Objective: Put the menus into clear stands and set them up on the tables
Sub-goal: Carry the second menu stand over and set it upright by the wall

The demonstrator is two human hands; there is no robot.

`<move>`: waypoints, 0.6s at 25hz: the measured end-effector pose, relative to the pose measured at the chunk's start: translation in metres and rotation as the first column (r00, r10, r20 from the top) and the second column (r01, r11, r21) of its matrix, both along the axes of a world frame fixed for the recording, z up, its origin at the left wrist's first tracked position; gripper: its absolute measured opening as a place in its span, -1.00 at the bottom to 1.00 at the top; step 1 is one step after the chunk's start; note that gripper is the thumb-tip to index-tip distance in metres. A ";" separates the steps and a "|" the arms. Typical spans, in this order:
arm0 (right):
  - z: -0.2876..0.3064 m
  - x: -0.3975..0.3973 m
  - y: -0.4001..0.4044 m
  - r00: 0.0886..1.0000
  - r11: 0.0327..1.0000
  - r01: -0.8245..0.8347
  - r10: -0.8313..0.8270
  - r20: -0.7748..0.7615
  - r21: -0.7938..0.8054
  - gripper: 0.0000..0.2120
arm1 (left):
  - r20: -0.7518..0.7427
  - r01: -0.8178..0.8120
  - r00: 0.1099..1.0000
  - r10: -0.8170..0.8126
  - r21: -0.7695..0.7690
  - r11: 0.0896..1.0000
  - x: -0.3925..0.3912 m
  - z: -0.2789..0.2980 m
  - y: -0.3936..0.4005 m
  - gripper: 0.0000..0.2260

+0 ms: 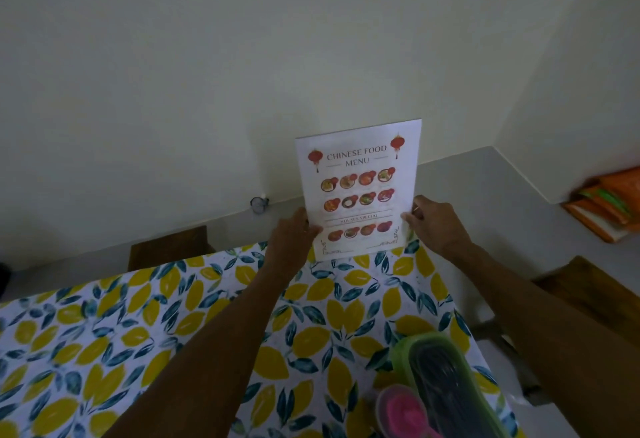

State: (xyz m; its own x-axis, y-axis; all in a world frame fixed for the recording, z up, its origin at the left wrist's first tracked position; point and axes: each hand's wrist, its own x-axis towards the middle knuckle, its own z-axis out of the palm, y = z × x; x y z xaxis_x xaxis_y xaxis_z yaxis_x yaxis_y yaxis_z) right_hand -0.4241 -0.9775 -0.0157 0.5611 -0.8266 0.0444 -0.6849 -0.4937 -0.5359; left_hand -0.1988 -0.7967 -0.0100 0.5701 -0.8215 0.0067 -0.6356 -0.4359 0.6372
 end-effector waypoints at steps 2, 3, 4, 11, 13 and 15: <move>0.000 0.003 -0.003 1.000 1.000 0.007 -0.007 0.001 0.009 -0.78 | -0.002 -0.013 1.000 0.013 -0.005 1.000 0.002 -0.002 -0.003 -0.74; -0.001 0.005 -0.004 1.000 1.000 0.008 -0.008 0.005 0.015 -0.79 | 0.000 -0.021 1.000 0.021 -0.005 1.000 0.002 -0.003 -0.004 -0.74; -0.002 0.006 -0.003 1.000 1.000 0.010 -0.010 0.006 0.021 -0.79 | -0.001 -0.025 1.000 0.025 -0.005 1.000 0.002 -0.004 -0.004 -0.74; -0.003 0.006 0.009 0.997 0.997 0.072 -0.072 0.019 0.005 -0.80 | 0.002 -0.041 0.999 0.041 -0.001 0.999 -0.006 -0.002 0.001 -0.75; -0.004 0.008 0.012 0.994 0.994 0.107 -0.107 0.021 0.005 -0.79 | 0.003 -0.043 0.999 0.043 0.010 0.999 -0.008 0.001 0.000 -0.75; -0.006 0.010 0.015 0.989 0.989 0.143 -0.145 0.032 0.038 -0.78 | -0.009 -0.039 0.999 0.039 0.038 0.999 -0.009 0.003 -0.001 -0.74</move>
